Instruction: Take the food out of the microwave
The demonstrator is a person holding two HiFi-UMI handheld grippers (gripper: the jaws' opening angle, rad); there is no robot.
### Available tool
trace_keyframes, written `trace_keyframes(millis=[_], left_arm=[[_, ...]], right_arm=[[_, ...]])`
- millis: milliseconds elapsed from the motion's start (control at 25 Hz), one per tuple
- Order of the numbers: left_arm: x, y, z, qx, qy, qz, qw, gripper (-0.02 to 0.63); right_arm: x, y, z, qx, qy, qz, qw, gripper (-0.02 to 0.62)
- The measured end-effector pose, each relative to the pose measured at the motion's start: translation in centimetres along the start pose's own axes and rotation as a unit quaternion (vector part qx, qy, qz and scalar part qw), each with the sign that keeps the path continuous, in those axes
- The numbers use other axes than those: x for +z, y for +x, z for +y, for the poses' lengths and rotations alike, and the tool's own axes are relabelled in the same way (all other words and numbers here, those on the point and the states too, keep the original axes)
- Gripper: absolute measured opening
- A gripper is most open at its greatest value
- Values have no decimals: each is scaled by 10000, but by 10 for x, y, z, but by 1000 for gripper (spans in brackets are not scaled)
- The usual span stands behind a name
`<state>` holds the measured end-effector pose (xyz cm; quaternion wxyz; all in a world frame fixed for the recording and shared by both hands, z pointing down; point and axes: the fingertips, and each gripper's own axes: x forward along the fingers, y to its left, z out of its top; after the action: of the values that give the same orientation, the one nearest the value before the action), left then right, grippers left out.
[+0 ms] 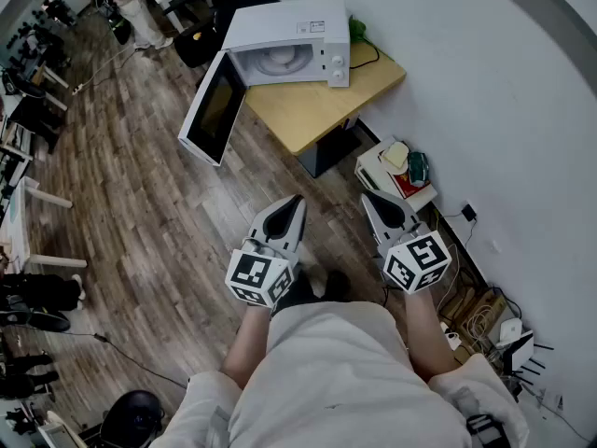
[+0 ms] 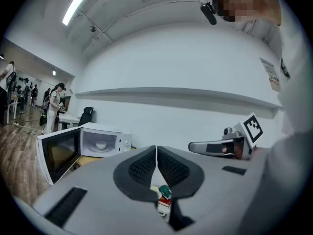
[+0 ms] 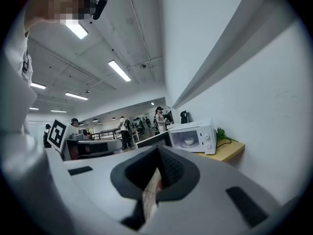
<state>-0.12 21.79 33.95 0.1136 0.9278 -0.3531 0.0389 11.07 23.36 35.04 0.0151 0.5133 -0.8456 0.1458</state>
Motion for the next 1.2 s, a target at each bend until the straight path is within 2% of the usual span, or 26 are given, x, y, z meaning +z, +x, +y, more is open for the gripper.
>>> trace_keyframes(millis=[480,760,1200], left_arm=[[-12,3,-1,154,-83,105,9998,12],[-17,4,21,310,-147,142,9993,12],[-2,48,78,446,-174,23,9989,12]], right_arm=[[-6,6,6,249,-90,85,9996,-2],[-12,35,18,564,-125,213,9981,-2],[7,104,-12,622,-350,412,9966,-1]])
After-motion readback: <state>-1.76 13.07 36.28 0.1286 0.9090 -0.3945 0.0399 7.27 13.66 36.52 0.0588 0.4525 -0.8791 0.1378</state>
